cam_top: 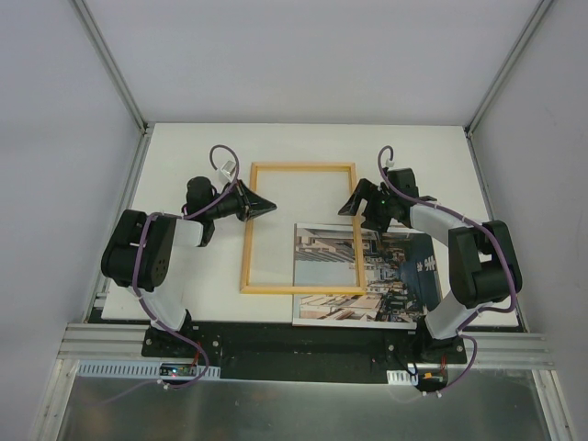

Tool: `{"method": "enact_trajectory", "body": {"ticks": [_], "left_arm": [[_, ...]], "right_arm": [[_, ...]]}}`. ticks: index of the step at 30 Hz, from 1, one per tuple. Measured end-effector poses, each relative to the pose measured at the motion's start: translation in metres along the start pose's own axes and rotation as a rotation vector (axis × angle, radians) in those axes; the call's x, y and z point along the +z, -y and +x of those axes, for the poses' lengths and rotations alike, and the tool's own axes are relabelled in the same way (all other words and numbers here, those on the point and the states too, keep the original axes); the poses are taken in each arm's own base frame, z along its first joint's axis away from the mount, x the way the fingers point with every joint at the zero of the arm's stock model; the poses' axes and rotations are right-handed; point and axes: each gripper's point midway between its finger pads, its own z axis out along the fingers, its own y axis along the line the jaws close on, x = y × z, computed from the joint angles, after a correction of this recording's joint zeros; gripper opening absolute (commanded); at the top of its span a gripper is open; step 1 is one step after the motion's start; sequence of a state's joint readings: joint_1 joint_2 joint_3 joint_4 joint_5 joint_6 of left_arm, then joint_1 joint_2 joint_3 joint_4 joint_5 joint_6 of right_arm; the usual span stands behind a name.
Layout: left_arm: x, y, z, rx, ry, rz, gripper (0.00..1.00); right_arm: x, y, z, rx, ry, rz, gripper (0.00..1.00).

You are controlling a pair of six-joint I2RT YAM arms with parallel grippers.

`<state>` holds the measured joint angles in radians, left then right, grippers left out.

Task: Put the photo into the frame
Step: Place the glass panel in the frame body.

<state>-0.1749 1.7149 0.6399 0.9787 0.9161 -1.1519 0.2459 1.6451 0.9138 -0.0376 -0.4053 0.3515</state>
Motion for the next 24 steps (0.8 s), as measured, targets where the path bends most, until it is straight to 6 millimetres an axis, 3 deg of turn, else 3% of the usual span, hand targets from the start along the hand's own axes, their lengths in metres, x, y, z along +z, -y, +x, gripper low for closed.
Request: {"method": "enact_trajectory", "body": {"ticks": [24], "left_arm": [[0.0072,-0.0062,0.0038,-0.041,-0.009,0.019,0.0]], "right_arm": [[0.0001,-0.0001,0.0003,-0.001,-0.001,0.0,0.96]]}}
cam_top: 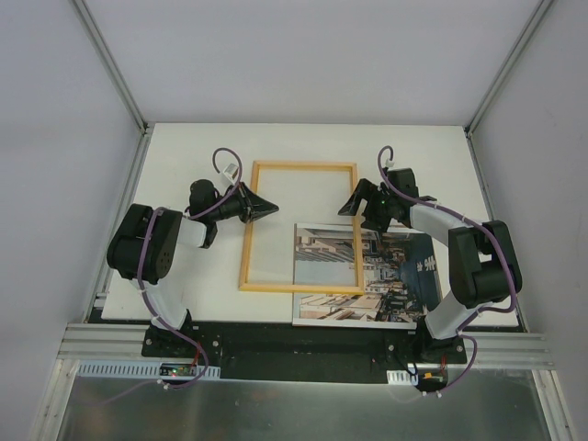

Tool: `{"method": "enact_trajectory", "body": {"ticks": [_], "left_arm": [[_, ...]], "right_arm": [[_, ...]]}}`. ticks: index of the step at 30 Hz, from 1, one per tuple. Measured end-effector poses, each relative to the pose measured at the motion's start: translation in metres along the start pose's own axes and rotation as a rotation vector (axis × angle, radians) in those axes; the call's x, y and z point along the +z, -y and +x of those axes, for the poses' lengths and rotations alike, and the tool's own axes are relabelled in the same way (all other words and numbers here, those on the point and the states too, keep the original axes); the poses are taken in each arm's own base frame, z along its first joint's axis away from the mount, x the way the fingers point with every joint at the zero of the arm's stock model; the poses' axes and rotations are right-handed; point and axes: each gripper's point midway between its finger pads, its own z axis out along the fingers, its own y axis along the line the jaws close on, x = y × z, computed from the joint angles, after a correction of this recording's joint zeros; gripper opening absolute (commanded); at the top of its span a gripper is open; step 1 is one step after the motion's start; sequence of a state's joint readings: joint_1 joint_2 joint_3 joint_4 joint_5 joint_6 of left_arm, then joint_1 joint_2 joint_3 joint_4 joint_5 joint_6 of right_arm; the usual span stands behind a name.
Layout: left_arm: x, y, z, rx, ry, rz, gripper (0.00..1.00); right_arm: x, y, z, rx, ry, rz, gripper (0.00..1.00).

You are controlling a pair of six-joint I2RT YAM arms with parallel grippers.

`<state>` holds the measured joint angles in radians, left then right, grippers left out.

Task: Put the photo into the frame
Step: Place the glass panel in the frame body.

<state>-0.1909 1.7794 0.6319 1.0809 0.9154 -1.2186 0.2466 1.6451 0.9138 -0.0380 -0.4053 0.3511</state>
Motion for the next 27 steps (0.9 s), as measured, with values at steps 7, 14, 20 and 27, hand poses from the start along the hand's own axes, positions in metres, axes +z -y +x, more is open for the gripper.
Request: {"method": "enact_trajectory", "body": {"ticks": [7,14,20,27], "left_arm": [[0.001,0.0,0.002,0.0,-0.005,0.0,0.0],[0.002,-0.006,0.002,-0.01,-0.004,-0.009,0.0],[0.003,-0.011,0.002,-0.02,-0.006,-0.018,0.0],[0.003,-0.013,0.003,-0.019,-0.006,-0.025,0.0]], "right_arm": [[0.0,0.0,0.0,0.0,0.0,0.0,0.96],[0.0,0.001,0.0,-0.001,0.001,0.004,0.96],[0.0,0.001,0.0,-0.003,0.003,0.007,0.96],[0.0,0.001,0.0,-0.004,0.003,0.008,0.96]]}}
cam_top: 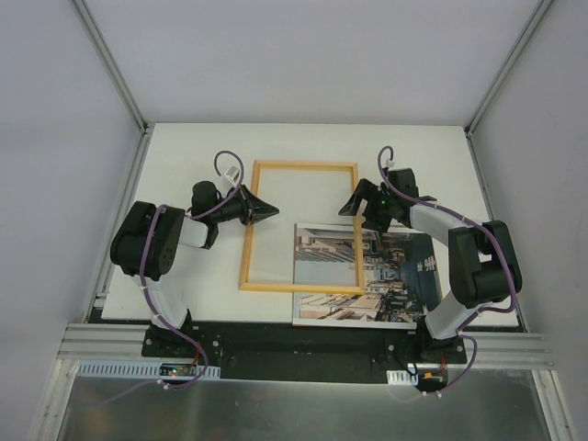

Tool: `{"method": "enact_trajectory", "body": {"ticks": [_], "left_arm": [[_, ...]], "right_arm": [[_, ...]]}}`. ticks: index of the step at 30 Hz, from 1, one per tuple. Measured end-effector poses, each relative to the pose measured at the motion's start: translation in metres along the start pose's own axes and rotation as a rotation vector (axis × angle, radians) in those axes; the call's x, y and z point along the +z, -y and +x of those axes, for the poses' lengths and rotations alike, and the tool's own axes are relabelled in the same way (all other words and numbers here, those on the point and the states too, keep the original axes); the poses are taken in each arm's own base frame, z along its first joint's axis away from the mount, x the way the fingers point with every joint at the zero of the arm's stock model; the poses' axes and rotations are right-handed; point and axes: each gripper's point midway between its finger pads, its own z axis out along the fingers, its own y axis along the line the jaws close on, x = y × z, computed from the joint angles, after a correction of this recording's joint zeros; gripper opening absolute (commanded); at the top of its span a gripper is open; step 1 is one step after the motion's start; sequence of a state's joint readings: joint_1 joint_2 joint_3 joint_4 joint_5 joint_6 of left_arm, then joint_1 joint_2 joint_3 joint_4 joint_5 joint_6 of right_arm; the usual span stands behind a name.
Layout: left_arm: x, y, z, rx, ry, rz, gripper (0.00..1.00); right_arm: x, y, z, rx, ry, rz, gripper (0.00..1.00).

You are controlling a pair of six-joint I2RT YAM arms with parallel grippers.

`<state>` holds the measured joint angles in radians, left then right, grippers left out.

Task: Put the photo into the frame
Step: Place the glass panel in the frame body.

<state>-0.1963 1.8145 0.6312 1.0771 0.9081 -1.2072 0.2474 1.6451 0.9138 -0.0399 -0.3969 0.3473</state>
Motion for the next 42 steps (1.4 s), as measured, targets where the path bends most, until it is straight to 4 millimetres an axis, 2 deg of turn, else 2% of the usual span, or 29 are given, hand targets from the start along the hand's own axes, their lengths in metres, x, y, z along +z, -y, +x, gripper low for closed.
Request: {"method": "enact_trajectory", "body": {"ticks": [11,21,42], "left_arm": [[0.001,-0.014,0.002,-0.022,-0.015,-0.048,0.01],[0.001,-0.025,0.006,-0.05,-0.037,-0.096,0.23],[0.0,-0.042,0.011,-0.07,-0.087,-0.2,0.56]], "right_arm": [[0.0,0.001,0.0,-0.001,0.002,0.005,0.96],[0.001,-0.001,0.001,-0.012,-0.001,0.004,0.96],[0.001,-0.002,0.003,-0.017,-0.005,0.001,0.96]]}}
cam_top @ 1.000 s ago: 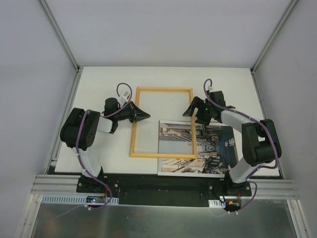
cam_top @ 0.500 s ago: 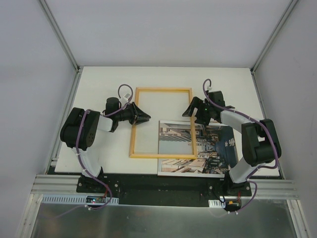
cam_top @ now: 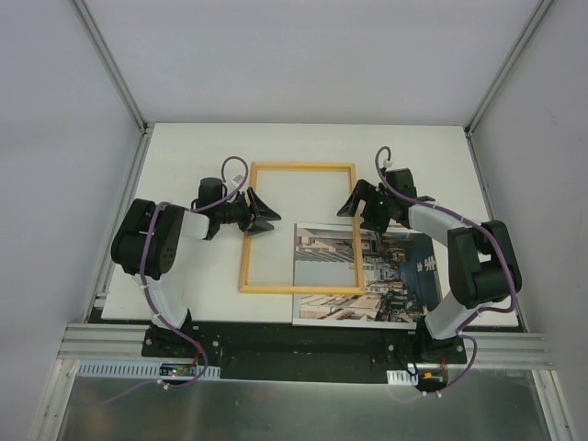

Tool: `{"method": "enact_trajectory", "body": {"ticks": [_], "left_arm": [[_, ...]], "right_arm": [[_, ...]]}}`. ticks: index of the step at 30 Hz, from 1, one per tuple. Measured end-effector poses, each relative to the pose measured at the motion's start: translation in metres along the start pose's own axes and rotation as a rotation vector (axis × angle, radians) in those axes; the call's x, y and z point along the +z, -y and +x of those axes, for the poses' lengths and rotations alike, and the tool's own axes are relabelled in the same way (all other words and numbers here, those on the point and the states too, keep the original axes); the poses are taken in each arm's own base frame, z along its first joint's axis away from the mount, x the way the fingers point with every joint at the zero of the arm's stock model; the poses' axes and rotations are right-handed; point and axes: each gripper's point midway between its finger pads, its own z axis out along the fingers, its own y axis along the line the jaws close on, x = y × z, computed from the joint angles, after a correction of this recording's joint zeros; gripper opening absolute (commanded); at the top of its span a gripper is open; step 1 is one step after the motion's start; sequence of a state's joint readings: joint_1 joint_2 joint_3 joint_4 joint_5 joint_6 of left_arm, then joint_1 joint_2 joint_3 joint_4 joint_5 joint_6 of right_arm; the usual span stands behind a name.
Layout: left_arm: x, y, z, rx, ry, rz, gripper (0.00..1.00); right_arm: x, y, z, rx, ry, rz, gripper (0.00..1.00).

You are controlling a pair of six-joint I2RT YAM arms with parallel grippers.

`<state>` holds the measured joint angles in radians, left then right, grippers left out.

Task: Put the photo into the frame
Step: Place the glass panel in the frame body.

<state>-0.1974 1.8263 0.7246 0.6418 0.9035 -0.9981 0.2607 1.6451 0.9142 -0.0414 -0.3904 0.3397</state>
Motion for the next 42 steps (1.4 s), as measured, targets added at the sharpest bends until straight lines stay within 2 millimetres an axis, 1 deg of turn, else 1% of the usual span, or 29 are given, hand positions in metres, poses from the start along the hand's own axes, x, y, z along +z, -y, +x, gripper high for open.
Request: {"method": "enact_trajectory", "body": {"ticks": [7,10,19,29,42], "left_arm": [[-0.003,-0.001,0.0,0.012,-0.001,-0.039,0.64],[-0.004,0.0,-0.001,0.02,-0.003,-0.056,0.65],[-0.009,-0.001,-0.004,0.048,0.006,-0.129,0.66],[-0.019,-0.009,-0.003,0.066,0.018,-0.231,0.67],[-0.038,-0.018,0.0,0.108,0.048,-0.364,0.68]], "right_arm": [[0.0,-0.001,0.001,-0.002,-0.002,-0.001,0.96],[0.0,-0.001,0.001,-0.002,-0.002,-0.001,0.96],[0.0,-0.001,0.001,-0.003,-0.003,-0.002,0.96],[0.001,-0.002,0.002,-0.004,-0.004,-0.003,0.96],[0.001,-0.002,0.002,-0.005,-0.005,-0.003,0.96]]}}
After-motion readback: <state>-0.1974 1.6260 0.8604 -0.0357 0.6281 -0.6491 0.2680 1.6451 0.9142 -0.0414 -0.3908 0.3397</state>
